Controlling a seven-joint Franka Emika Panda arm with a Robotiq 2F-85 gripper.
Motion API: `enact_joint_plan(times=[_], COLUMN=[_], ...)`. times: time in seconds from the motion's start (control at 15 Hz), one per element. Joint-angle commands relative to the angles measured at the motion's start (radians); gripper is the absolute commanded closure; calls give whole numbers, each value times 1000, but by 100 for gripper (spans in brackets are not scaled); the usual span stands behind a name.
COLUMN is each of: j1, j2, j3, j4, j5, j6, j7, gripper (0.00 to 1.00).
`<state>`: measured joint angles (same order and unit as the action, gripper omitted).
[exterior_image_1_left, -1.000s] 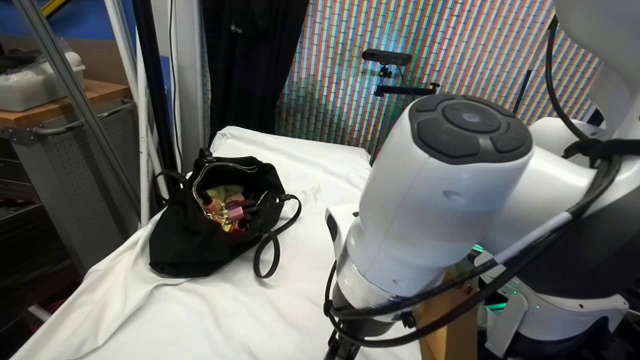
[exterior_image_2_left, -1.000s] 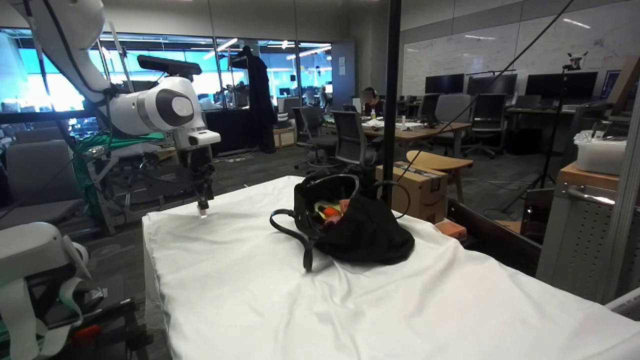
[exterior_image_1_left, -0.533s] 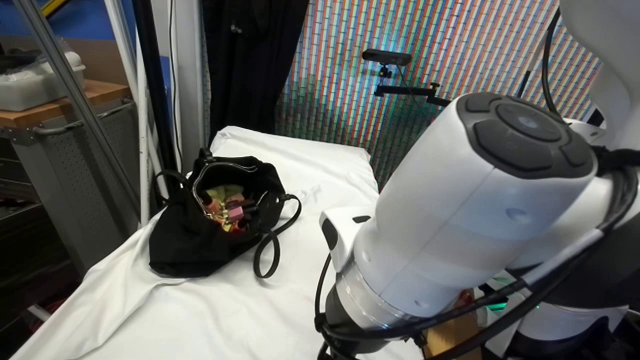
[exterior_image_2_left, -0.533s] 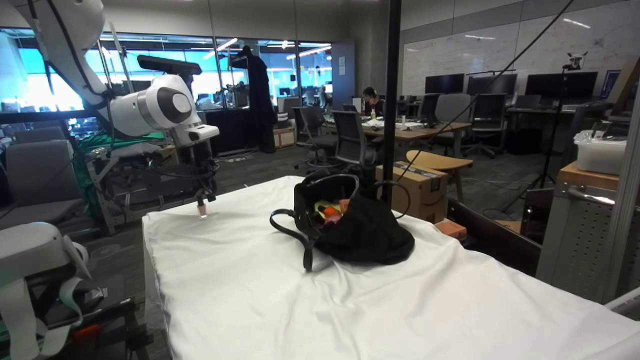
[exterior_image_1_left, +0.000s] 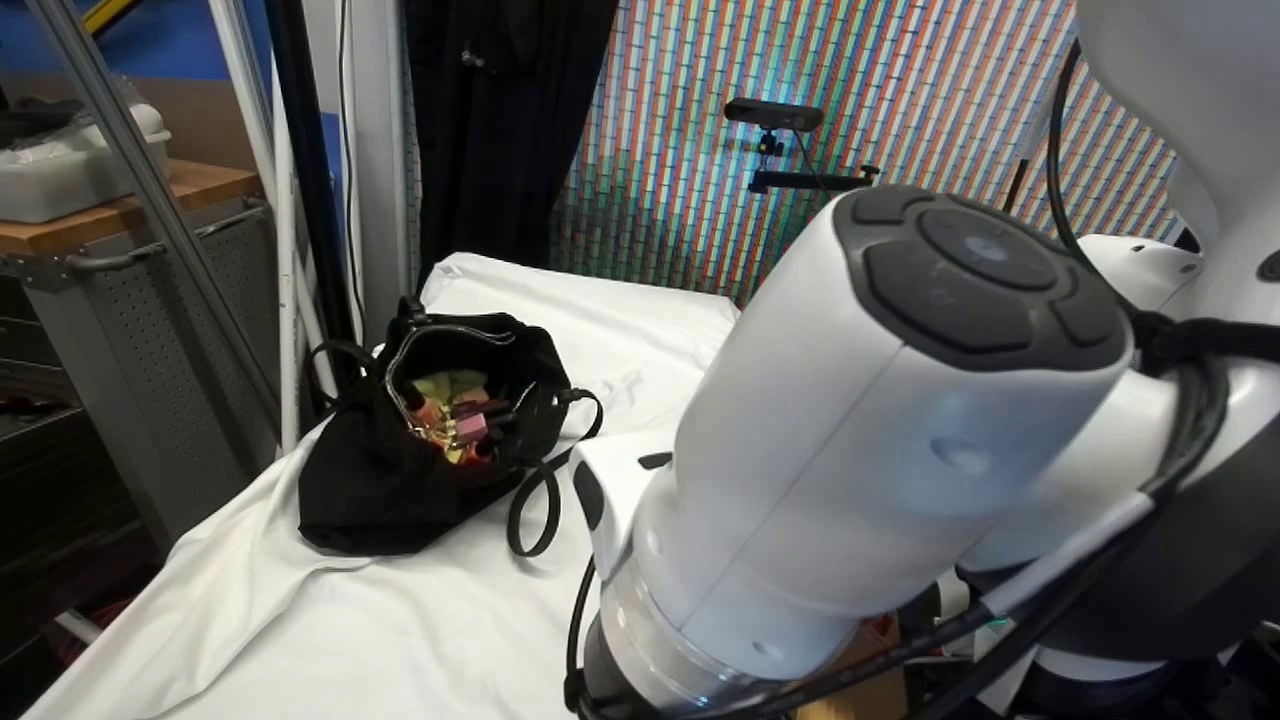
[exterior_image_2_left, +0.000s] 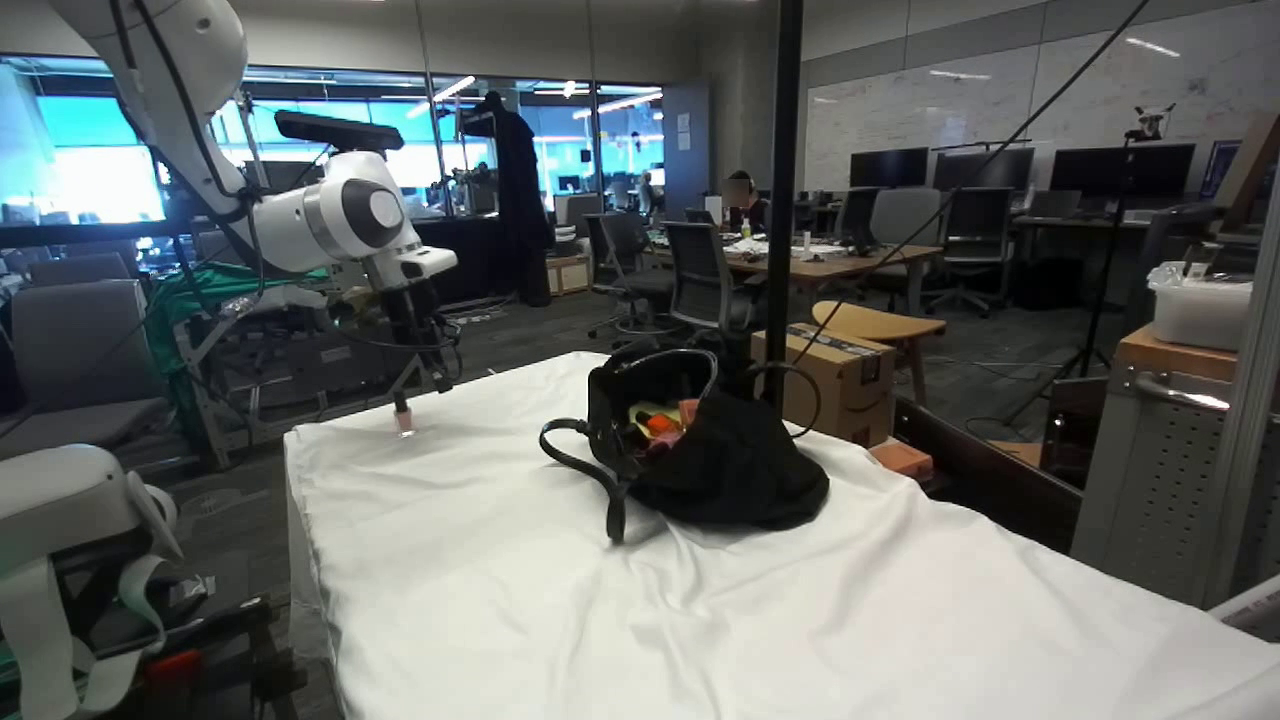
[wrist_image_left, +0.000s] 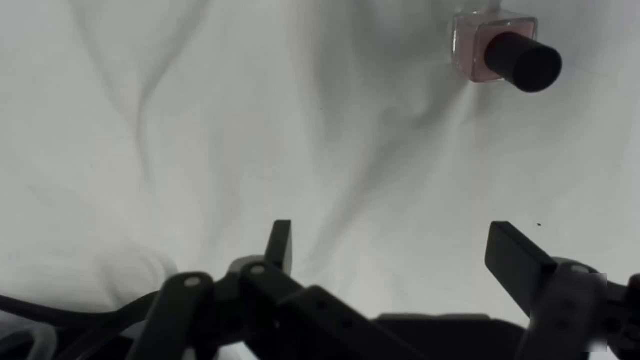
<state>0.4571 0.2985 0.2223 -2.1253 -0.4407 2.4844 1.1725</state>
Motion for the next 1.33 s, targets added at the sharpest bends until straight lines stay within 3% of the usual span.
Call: enact_joint_plan(times=[0.0, 0.53, 1.27], j1=[-5, -3, -2], j2=[55, 78, 109], j3=[14, 24, 27], j4=[71, 75, 59], j5=[67, 247, 361], j6=[-10, -25, -5], j7=[-120, -291, -418], gripper=[0, 0, 0])
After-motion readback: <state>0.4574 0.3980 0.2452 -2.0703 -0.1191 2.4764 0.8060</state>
